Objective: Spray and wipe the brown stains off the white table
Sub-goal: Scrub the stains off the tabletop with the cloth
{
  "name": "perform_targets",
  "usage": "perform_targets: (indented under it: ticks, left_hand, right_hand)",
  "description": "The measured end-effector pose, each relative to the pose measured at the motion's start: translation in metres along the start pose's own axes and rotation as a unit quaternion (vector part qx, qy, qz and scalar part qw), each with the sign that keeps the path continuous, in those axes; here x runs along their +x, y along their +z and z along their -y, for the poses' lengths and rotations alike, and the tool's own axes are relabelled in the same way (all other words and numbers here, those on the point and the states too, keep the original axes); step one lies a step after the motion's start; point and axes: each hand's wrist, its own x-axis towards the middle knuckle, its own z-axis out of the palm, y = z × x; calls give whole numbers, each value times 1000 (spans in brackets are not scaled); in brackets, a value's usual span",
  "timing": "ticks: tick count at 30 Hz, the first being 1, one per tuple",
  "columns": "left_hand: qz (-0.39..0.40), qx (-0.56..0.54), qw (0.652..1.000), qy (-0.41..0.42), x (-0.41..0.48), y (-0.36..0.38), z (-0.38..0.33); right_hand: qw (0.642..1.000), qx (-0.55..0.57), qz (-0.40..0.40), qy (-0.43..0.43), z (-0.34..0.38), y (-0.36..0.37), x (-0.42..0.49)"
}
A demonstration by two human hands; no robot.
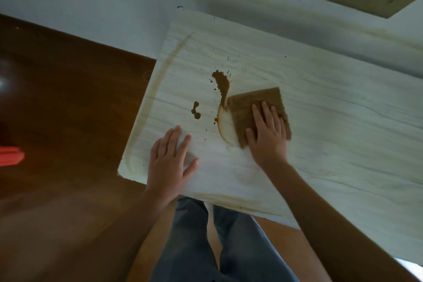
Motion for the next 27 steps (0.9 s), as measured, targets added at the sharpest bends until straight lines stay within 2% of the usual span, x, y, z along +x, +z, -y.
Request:
perform_targets:
  ticks: [6,9,12,17,21,24,27]
  left_hand:
    - [1,-4,1000,-6,-1,1,1]
    - [3,-12,1000,-12,-1,-2,-1]
    - [5,-10,1000,-13,-1,-4,-3]
    - [10,-11,1000,-14,0,-5,-2]
    - [6,-15,1000,-12,0,-2,-1]
    - [12,-12,1000,-14,0,0,0]
    - [10,-12,1000,-14,-1,0,1]
  right_hand:
    - [1000,-12,-16,11,23,-36,138]
    - [999,-20,-23,12,51,-35,167]
    - [999,-31,-28,-17,59,-27,147]
    - [997,-27,-13,-73,33,-13,59]
    - [999,-32,0,-42,-14,-12,-4]
    - [1000,-30,2,-10,-38,-21,2]
    - [999,-39,-9,0,-47,-39,54]
